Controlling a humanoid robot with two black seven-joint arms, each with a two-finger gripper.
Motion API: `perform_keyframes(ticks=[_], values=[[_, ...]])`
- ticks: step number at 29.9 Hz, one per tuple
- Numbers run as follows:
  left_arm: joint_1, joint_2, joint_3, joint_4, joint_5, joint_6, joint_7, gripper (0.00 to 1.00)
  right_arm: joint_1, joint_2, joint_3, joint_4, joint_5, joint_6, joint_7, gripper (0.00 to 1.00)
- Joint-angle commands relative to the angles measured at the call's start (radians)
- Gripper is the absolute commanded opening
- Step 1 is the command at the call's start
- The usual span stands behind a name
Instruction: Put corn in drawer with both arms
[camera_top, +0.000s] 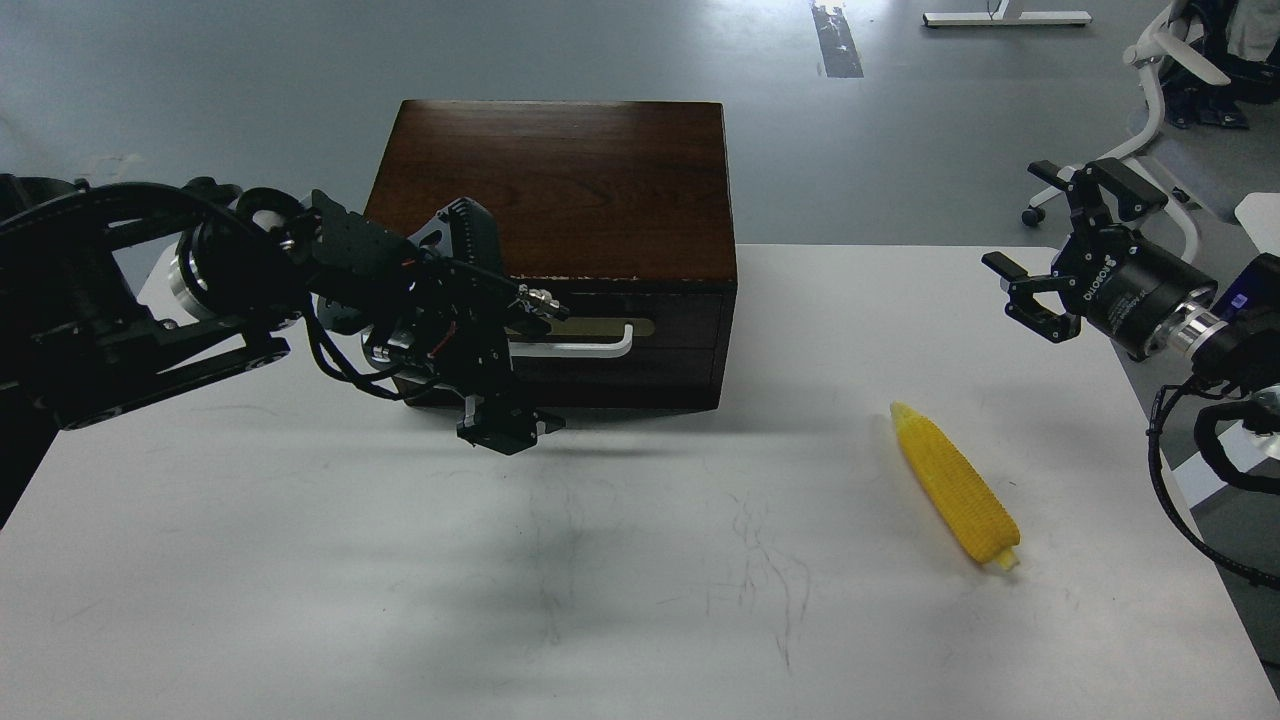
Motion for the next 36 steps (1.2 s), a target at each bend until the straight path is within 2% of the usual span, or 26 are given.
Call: perform_keyframes(ticks=[1,7,23,30,36], values=[[0.005,-0.007,0.0,0.015,0.0,0.0,0.0,0.98,-0.001,0.0,0.0,-0.001,0.0,0.0,0.0,0.99],[0.006,-0.023,0.0,0.049,0.0,0.0,0.0,0.98,-0.001,0.0,0.0,-0.001,0.0,0.0,0.0,0.99],[0.016,-0.026,0.031,0.046,0.0,0.0,0.0,0.98,-0.007,-0.002,0.003,-0.003,0.0,0.0,0.0,0.99],[0.019,-0.039,0.031,0.023,0.0,0.0,0.0,0.99,-0.007,-0.003,0.005,-0.003,0.0,0.0,0.0,0.99],[0.009,-0.034,0.072,-0.055,0.0,0.0,0.0,0.99,-0.007,-0.009,0.008,-0.003,0.0,0.0,0.0,0.99]])
